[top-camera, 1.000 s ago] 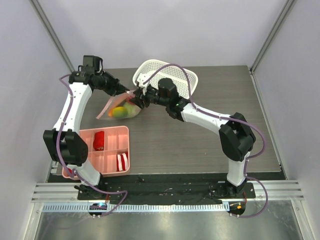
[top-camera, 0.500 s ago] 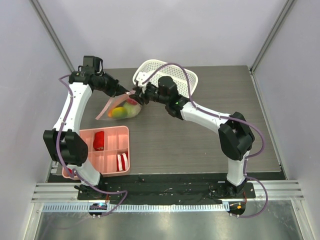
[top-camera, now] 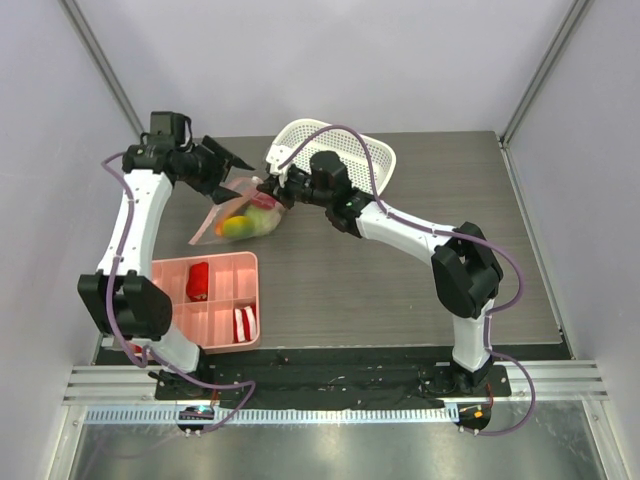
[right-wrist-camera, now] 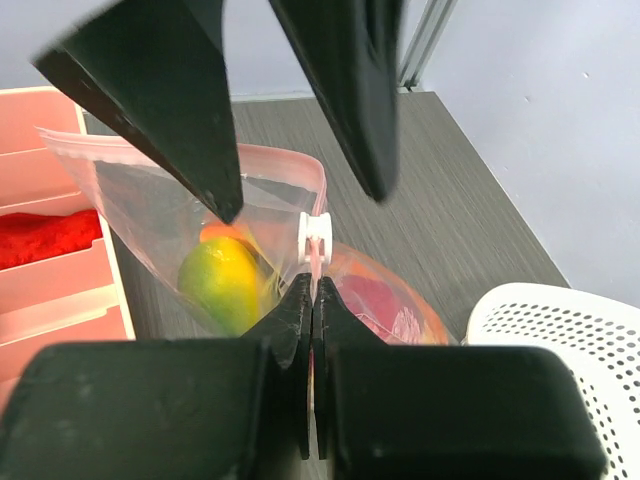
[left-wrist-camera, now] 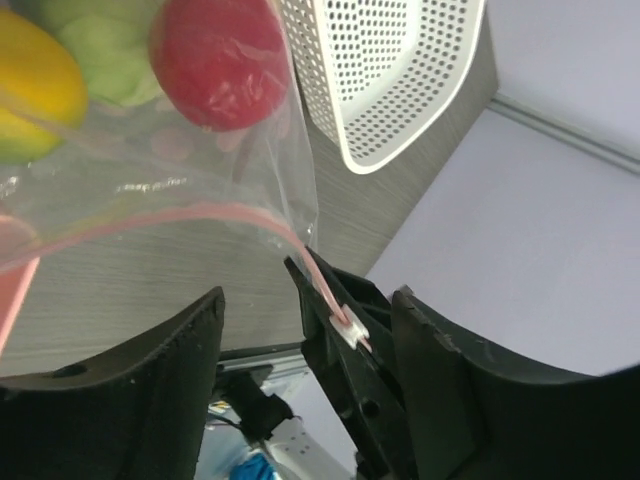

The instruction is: Open the zip-top bag and remove the fake food

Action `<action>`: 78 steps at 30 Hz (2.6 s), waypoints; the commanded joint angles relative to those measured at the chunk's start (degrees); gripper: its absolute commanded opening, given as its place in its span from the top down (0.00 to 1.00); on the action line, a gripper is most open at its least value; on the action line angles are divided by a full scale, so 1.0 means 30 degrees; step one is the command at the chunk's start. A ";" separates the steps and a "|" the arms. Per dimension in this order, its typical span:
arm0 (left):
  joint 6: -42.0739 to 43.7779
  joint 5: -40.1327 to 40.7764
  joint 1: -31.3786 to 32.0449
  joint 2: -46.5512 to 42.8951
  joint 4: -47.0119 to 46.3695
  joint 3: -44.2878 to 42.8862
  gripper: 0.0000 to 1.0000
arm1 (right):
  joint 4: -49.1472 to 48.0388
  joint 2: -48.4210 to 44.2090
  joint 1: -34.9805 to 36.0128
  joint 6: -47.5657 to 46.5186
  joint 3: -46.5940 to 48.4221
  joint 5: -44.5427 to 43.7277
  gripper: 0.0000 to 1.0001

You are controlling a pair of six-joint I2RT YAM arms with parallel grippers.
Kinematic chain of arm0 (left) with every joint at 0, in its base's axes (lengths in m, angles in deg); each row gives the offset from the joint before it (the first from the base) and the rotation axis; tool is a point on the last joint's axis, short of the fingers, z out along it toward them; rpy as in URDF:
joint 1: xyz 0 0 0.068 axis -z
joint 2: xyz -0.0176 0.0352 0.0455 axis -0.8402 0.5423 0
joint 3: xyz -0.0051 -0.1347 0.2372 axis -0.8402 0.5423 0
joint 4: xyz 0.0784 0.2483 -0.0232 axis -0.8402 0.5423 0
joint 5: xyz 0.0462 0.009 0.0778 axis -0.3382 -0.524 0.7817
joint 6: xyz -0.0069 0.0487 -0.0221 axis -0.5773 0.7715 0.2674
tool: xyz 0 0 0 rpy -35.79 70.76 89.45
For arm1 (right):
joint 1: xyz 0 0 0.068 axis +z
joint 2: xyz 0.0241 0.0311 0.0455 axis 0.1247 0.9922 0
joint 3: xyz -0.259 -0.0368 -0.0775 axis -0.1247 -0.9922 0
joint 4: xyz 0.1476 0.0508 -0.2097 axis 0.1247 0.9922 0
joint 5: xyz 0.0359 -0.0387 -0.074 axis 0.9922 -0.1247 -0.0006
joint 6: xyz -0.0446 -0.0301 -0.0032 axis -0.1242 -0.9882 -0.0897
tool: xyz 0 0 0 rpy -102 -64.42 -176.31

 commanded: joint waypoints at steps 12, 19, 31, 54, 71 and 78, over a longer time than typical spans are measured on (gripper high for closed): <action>-0.4213 -0.3448 -0.0330 -0.0983 -0.0880 0.0686 0.51 | 0.0602 -0.0402 0.0294 -0.1163 0.0840 -0.0225 0.99; -0.5269 -0.3505 -0.0359 -0.0631 -0.0730 0.1008 0.59 | 0.1129 -0.0255 0.0557 -0.1894 0.1250 -0.0486 0.99; -0.4303 -0.2949 -0.0359 0.0308 0.0998 -0.0340 0.71 | 0.1774 -0.0197 0.0792 -0.2891 0.1572 -0.0928 0.99; -0.2019 0.0444 -0.0651 -0.0101 0.2901 -0.0516 1.00 | -0.4055 -0.1544 0.0909 0.1003 -0.1211 -0.1603 0.99; -0.0262 0.2675 -0.3872 -0.3469 0.3840 0.3203 1.00 | -0.7044 -0.1603 0.0237 0.3876 -0.2704 -0.4731 0.99; 0.0442 0.3815 -0.5456 -0.5316 0.4191 0.5080 1.00 | -0.7952 -0.1486 -0.0701 0.4930 -0.3232 -0.5820 0.99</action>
